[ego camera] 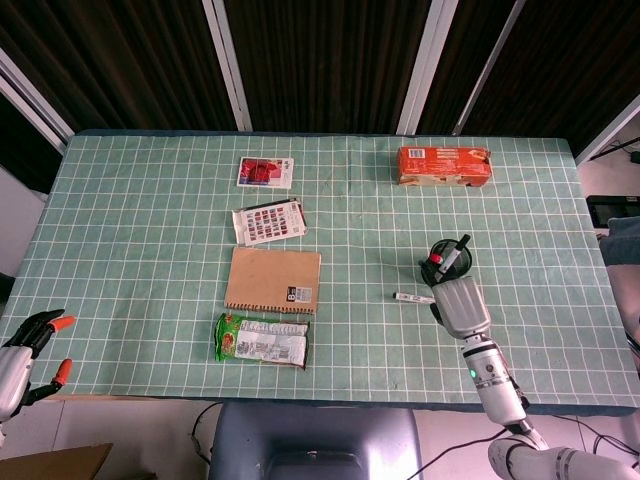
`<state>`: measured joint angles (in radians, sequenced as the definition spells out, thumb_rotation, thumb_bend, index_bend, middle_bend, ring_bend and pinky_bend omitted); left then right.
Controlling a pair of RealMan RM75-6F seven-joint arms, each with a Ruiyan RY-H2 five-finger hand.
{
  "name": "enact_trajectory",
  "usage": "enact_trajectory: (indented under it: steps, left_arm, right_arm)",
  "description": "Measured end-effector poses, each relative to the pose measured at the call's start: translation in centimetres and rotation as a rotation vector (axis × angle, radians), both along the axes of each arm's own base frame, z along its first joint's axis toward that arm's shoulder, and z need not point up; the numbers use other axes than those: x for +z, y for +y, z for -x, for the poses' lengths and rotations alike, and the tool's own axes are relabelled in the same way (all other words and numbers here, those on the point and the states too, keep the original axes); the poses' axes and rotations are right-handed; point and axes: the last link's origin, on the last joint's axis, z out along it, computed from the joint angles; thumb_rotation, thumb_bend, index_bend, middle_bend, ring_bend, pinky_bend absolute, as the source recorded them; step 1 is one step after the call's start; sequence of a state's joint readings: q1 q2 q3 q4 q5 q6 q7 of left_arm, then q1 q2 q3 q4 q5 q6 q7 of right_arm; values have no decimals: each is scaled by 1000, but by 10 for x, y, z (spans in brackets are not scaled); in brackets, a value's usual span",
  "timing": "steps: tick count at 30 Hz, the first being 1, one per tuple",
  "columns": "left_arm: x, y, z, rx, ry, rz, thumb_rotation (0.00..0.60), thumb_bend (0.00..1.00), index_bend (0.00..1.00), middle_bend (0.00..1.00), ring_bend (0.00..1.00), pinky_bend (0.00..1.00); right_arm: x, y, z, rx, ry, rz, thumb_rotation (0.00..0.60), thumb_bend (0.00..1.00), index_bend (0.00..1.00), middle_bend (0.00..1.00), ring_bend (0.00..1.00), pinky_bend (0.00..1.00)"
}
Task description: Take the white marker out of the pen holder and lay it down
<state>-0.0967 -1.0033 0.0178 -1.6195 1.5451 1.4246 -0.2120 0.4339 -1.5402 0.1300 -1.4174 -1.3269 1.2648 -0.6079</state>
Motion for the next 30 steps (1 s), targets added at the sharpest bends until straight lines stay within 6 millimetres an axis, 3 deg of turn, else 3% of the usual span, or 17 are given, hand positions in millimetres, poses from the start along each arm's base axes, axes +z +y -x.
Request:
enact_trajectory:
  steps: [3, 6, 11, 14, 18, 20, 23, 30]
  left_arm:
    - [-1, 0, 0, -2, 4, 5, 600, 441, 226, 118, 99, 361]
    - [-2, 0, 0, 0, 6, 6, 600, 442, 225, 118, 99, 361]
    - [-2, 0, 0, 3, 10, 7, 600, 441, 225, 118, 99, 361]
    - [-3, 0, -2, -1, 13, 9, 600, 441, 226, 118, 99, 362]
    - [-4, 0, -3, -8, 17, 8, 600, 442, 226, 118, 98, 361]
    - [-4, 0, -3, -5, 18, 10, 600, 442, 225, 118, 98, 361]
    - [-5, 1, -3, -2, 22, 12, 600, 442, 225, 118, 99, 361]
    - [-6, 1, -3, -4, 25, 16, 600, 441, 225, 119, 99, 361]
  right_arm:
    - [11, 5, 1, 24, -30, 36, 600, 360, 124, 921, 999, 944]
    - [26, 14, 3, 53, -59, 82, 600, 359, 187, 890, 953, 892]
    - [59, 40, 13, 98, -86, 211, 600, 359, 268, 632, 649, 695]
    - [79, 63, 27, 87, -90, 302, 600, 359, 288, 446, 412, 466]
    - [97, 92, 49, 27, -104, 351, 600, 359, 290, 292, 238, 271]
    - [102, 101, 56, -1, -125, 350, 600, 359, 283, 228, 177, 234]
    - [109, 110, 65, -36, -148, 347, 600, 359, 273, 206, 154, 220]
    - [107, 113, 74, -108, -158, 285, 600, 359, 231, 176, 129, 205]
